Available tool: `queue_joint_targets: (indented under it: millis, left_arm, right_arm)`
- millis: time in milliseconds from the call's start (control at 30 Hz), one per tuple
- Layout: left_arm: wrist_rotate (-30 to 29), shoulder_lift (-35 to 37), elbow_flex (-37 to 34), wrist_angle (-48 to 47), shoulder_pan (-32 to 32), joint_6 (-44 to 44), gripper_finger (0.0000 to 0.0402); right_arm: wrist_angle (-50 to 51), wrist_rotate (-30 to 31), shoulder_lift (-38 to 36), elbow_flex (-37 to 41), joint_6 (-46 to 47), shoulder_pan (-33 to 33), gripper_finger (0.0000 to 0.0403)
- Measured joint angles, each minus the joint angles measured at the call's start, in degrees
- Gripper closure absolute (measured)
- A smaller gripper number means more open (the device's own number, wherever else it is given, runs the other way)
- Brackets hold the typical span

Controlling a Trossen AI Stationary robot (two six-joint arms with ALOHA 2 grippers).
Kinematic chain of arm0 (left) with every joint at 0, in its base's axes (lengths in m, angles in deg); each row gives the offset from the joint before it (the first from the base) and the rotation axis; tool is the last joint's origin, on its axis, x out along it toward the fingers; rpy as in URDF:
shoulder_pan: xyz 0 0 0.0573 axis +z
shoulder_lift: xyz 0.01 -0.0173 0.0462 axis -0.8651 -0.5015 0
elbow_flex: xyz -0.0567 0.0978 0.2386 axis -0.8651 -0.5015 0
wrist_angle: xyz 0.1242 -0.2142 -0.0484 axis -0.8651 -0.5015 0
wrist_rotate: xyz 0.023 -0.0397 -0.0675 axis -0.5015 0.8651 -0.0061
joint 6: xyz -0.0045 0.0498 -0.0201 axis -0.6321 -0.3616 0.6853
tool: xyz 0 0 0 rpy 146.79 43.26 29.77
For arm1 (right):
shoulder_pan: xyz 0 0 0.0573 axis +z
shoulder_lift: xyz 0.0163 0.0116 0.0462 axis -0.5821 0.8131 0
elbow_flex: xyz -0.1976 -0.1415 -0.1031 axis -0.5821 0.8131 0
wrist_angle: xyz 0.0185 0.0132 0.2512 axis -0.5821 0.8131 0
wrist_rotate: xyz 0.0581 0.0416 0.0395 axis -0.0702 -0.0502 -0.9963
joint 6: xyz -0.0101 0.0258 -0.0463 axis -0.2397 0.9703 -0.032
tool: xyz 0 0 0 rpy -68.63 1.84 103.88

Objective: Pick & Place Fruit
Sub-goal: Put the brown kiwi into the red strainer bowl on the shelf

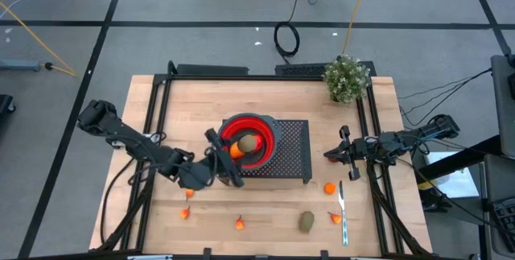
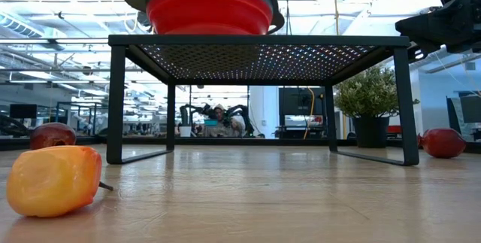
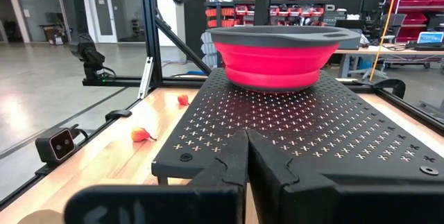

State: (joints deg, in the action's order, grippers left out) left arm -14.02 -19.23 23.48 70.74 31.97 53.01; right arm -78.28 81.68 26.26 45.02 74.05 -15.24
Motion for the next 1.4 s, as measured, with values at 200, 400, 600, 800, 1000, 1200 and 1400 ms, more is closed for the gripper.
queue_joint_targets:
  millis: [200, 400, 600, 800, 1000, 1200, 1400]
  left_arm:
    - [6.8, 4.2, 0.0, -3.2, 2.9, 13.9, 0.0192]
    - [18.7, 7.5, 0.0, -6.6, 6.0, 27.0, 0.0193]
    - [27.2, 8.0, 0.0, -12.1, 9.1, 38.0, 0.0193]
    - [34.5, 7.9, 0.0, -21.1, 12.8, 48.5, 0.0193]
    - [38.7, 7.7, 3.8, -29.9, 15.7, 51.3, 0.0193]
    - [37.1, 6.0, 13.1, -44.5, 17.3, 47.9, 0.0193]
    - [36.7, 0.9, 21.9, -55.0, 18.7, 40.6, 0.0193]
  right_arm:
    - [-0.1, 0.0, 0.0, 0.0, 0.0, 0.0, 0.0403]
    - [-0.1, 0.0, 0.0, 0.0, 0.0, 0.0, 0.0403]
    - [-0.1, 0.0, 0.0, 0.0, 0.0, 0.0, 0.0403]
    - [-0.1, 0.0, 0.0, 0.0, 0.0, 0.0, 0.0403]
    - [-0.1, 0.0, 0.0, 0.0, 0.0, 0.0, 0.0403]
    - [0.0, 0.0, 0.0, 0.0, 0.0, 0.0, 0.0403]
    - [0.2, -0.1, 0.0, 0.0, 0.0, 0.0, 0.0403]
